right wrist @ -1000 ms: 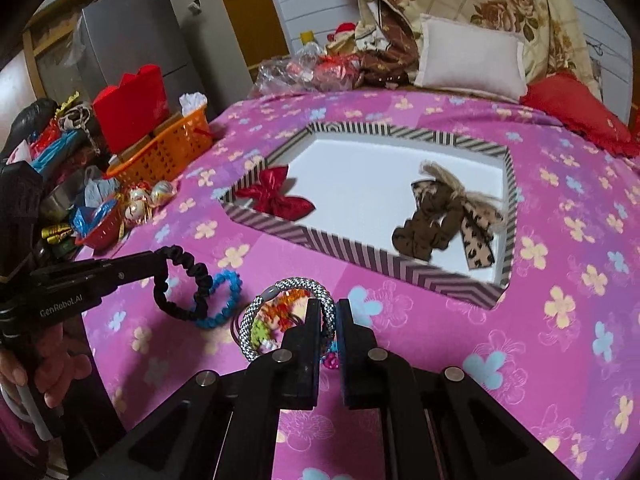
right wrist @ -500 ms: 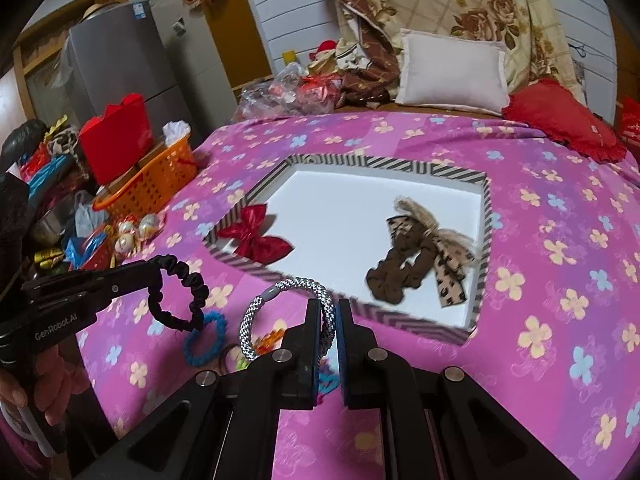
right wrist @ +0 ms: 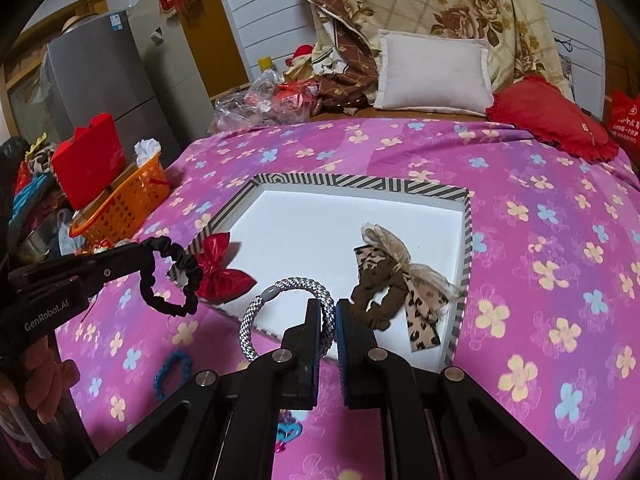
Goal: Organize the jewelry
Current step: 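Carry the black hair tie with left tool while right tool carries the bangle over the tray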
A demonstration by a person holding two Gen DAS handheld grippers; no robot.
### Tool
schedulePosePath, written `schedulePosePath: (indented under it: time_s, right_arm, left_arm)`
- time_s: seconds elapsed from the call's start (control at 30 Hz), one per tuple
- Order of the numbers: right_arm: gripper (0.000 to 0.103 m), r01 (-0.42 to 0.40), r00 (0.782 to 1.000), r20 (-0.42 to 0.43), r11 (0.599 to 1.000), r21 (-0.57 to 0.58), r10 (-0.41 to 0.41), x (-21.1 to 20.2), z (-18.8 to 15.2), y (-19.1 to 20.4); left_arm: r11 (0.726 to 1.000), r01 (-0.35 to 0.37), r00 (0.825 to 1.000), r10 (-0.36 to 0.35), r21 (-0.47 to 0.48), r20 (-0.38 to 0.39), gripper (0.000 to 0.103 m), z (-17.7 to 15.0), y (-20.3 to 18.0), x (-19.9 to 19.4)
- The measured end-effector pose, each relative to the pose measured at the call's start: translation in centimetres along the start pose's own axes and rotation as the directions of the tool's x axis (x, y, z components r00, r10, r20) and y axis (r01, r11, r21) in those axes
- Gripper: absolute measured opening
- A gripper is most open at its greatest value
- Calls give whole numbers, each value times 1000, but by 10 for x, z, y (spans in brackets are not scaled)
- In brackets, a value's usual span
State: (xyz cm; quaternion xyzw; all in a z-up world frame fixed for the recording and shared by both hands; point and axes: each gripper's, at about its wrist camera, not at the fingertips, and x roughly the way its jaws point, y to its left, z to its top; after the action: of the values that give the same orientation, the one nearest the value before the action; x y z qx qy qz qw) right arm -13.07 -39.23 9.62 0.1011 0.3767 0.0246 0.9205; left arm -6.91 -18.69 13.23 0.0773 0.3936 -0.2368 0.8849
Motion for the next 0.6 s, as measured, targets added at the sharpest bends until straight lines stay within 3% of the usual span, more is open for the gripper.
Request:
schedulePosePath:
  time_s: [0.23,0.6]
  right_arm:
    - [7,5,1000,6,1000,3,-5,6,7,-3]
    - [7,14,1000,-6,1000,17,-14,25,17,-6]
  left_arm:
    - [1000,22,1000,-22,8,6,1,18,-6,10]
    - [995,67,996,-71,-67,-52,1,27,3,48]
